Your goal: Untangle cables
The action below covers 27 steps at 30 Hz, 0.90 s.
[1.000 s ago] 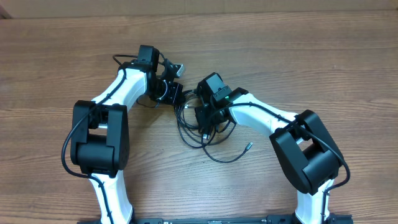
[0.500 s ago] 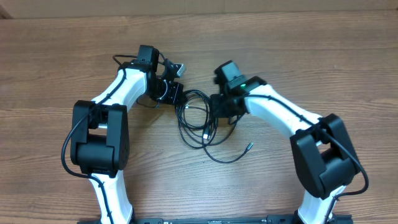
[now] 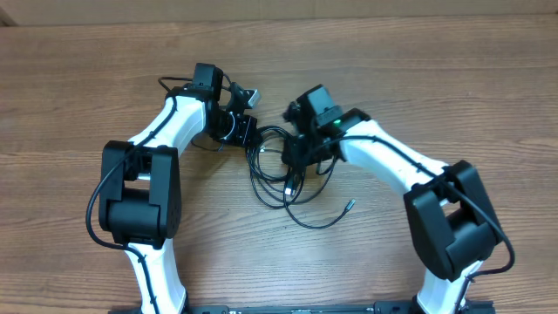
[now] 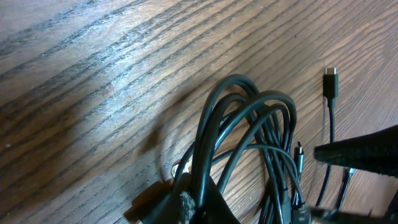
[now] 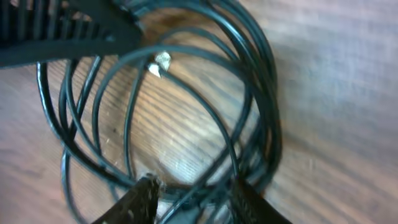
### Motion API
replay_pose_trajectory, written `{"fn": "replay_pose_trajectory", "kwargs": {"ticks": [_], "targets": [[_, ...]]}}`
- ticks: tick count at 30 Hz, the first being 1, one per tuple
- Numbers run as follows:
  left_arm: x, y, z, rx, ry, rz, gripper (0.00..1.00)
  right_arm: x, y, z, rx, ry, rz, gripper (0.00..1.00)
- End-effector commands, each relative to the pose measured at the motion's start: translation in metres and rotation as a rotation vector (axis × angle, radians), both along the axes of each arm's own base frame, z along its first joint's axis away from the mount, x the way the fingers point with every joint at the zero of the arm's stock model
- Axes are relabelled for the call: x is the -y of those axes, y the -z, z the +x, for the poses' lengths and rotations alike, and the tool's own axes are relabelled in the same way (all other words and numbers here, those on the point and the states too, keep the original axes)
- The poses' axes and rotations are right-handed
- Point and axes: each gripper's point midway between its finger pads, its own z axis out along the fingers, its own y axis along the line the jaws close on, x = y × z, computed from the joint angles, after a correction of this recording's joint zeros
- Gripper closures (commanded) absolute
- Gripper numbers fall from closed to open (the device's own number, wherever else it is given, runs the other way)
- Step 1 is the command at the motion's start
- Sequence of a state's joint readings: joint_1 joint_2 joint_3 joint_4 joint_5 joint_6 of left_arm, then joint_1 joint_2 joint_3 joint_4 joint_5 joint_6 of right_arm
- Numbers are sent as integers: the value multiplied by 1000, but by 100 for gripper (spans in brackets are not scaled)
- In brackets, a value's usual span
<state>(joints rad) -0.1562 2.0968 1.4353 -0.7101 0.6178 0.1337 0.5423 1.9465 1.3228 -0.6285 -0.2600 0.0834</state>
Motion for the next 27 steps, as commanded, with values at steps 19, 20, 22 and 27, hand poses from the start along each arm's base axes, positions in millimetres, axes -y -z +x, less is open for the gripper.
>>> {"fn": "replay_pose_trajectory", "kwargs": {"ticks": [19,20,22,27], "targets": [[2,-2,3,10,14,-28,95,-2,48,17,151,-164,-202,76],[2,-2,3,10,14,-28,95,-3,48,16,143,-157,-198,78],[2,-2,3,10,14,-28,95,-4,48,13,130,-164,-187,83],[2,-2,3,10,14,-28,95,-7,43,14,135,-165,-173,96]]}}
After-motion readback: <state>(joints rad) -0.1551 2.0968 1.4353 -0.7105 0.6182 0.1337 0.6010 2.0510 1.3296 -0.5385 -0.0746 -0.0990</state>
